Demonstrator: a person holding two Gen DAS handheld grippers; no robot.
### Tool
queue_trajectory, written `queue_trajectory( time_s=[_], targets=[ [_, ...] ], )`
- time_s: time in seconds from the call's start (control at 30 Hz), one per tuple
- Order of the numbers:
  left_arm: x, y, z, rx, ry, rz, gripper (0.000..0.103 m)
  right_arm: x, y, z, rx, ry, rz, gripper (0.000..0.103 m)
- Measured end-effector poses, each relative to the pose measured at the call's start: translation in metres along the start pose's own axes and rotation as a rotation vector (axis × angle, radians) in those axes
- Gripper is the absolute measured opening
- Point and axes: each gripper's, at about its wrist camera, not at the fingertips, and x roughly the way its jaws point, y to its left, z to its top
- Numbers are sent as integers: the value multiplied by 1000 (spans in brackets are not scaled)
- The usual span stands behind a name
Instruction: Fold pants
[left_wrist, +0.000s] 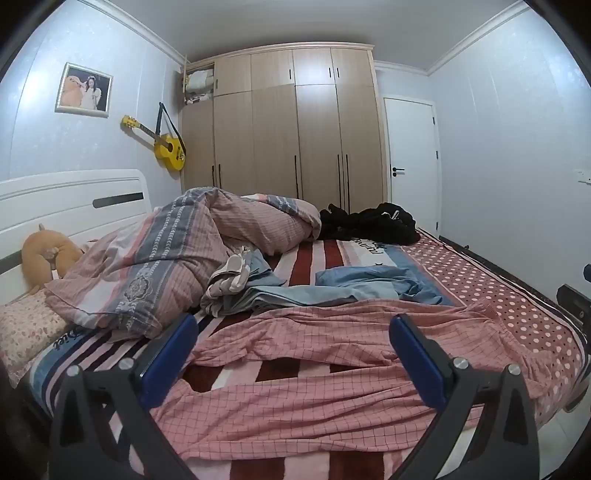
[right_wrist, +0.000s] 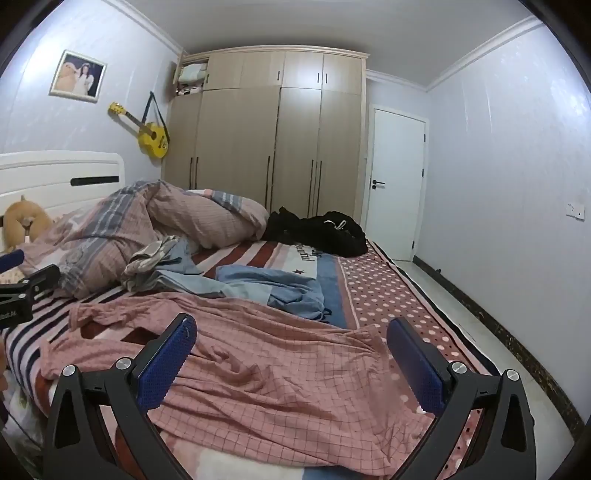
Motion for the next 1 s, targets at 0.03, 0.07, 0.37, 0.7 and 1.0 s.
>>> queue_trajectory(
  time_s=[0.03,0.07,0.37,0.7,1.0],
  targets=[
    [0,0,0,1,0,0,102,0,0,0,-1,0,0,103],
    [0,0,0,0,2,-1,102,1,-1,0,6,8,3,103],
    [-1,10,-4,-10,10,-14,102,2,-2,-1,5,3,0,103],
    [1,6,-3,-4,13,-9,102,3,-4,-4,8,1,-1,103],
    [6,6,-6,-11,17,-6,102,1,-6,1,12,0,-7,103]
  ],
)
